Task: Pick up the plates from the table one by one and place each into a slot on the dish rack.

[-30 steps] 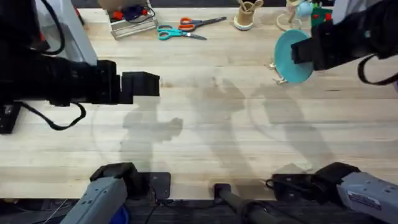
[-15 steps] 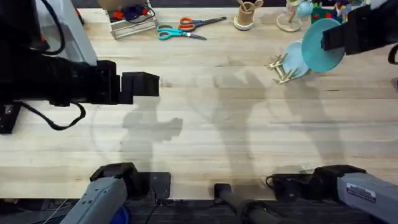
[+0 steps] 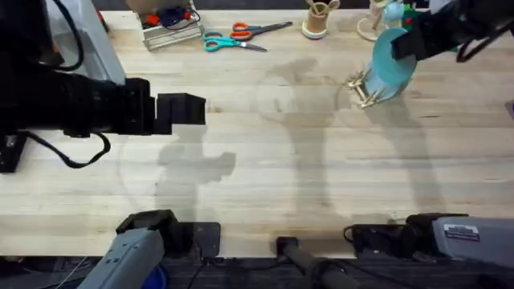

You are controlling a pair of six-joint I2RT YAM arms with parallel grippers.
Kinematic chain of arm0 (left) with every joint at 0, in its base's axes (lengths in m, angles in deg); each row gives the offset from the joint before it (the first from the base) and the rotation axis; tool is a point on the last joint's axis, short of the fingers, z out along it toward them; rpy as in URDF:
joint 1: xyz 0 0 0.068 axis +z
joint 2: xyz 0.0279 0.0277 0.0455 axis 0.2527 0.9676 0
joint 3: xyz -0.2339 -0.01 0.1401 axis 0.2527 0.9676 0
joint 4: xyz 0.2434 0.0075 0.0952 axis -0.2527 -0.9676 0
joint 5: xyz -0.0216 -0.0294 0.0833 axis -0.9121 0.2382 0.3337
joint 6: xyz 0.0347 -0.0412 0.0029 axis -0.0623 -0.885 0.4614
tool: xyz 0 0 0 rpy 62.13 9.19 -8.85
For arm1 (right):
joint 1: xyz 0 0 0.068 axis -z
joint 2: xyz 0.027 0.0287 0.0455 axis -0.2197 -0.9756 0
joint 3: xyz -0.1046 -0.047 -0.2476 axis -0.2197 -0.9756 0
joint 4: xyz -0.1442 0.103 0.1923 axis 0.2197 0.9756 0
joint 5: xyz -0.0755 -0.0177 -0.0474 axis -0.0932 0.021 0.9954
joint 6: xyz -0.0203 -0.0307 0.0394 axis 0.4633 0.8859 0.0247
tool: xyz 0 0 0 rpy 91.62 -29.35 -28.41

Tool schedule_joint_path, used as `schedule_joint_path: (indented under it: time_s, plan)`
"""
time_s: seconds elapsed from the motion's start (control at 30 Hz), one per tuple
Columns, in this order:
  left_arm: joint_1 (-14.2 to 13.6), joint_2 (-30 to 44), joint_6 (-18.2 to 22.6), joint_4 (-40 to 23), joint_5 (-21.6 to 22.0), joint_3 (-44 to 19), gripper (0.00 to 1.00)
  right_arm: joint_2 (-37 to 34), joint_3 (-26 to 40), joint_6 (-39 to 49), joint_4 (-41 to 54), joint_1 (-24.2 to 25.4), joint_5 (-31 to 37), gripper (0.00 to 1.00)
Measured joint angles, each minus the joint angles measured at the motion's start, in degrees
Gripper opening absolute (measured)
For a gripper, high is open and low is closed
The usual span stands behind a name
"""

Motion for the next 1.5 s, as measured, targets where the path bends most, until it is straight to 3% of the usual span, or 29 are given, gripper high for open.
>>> schedule_joint_path:
  time_s: [0.83,1.2,1.33,1.5]
  plan:
    - [0.00,0.02,0.00,-2.42,0.02,0.02,0.994,-11.36,0.00,0.90,-3.03,0.73,0.04,0.031]
    - [0.00,0.00,0.00,-2.42,0.00,0.00,0.993,-13.14,0.00,1.09,-3.01,0.92,0.09,0.032]
    - [0.00,0.02,0.00,-2.42,0.02,0.01,0.994,-13.14,0.00,1.09,-2.93,0.92,0.02,0.185]
    - [0.00,0.02,-0.02,-2.42,0.00,0.02,0.994,-13.12,0.00,1.09,-2.94,0.92,0.04,0.291]
